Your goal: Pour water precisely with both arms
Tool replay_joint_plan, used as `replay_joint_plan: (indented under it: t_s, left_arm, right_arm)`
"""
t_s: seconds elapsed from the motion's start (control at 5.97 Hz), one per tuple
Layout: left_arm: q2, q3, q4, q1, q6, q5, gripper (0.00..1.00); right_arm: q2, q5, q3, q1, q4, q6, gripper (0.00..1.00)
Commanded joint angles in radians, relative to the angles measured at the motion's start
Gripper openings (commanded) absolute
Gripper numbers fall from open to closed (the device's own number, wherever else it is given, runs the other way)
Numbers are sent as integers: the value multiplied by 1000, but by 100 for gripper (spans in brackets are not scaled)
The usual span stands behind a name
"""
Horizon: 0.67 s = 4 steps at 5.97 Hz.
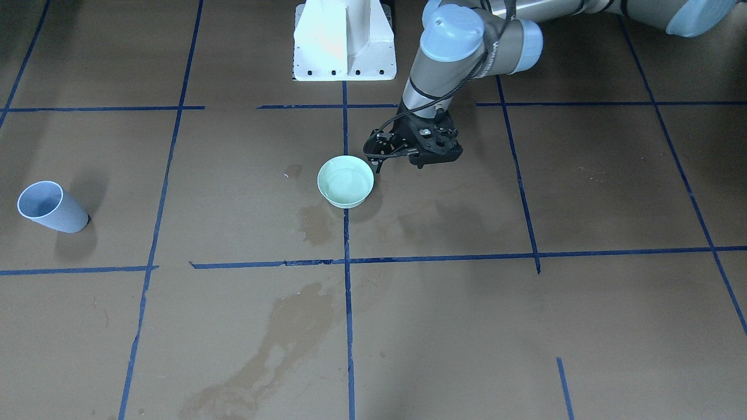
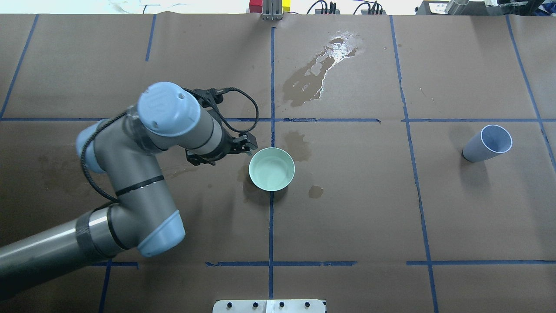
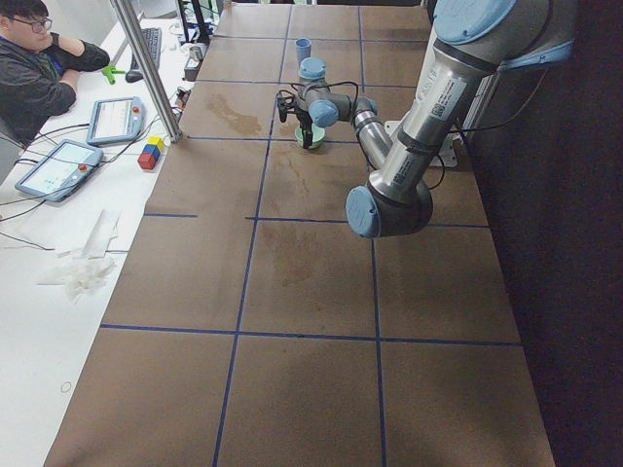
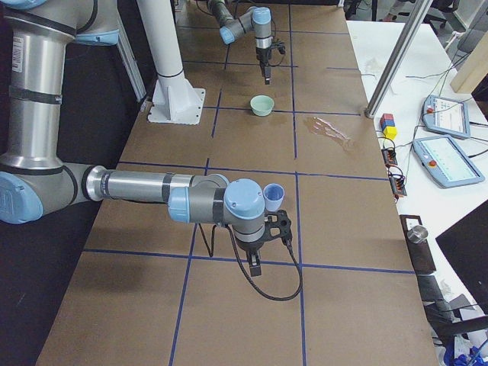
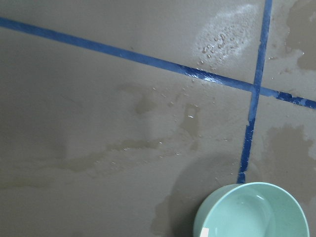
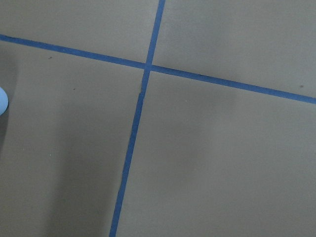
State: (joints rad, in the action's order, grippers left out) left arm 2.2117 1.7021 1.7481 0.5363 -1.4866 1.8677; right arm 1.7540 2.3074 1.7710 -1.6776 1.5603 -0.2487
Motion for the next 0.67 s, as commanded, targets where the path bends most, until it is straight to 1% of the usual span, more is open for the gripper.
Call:
replay_joint_plan:
  t_s: [0.0,0.33,0.5]
  left_arm:
    - [35,-89,65,-60,-59,-62,100]
    - [42,-171,129,-79,-70,-79,97]
    - [43,-171,130,-79,-75,-79,66]
  right_arm:
    - [-1,-14,-1,-4,6,0,100]
    - [4,-14,-1,-4,6,-3,100]
    - [4,-14,-1,-4,6,-4,100]
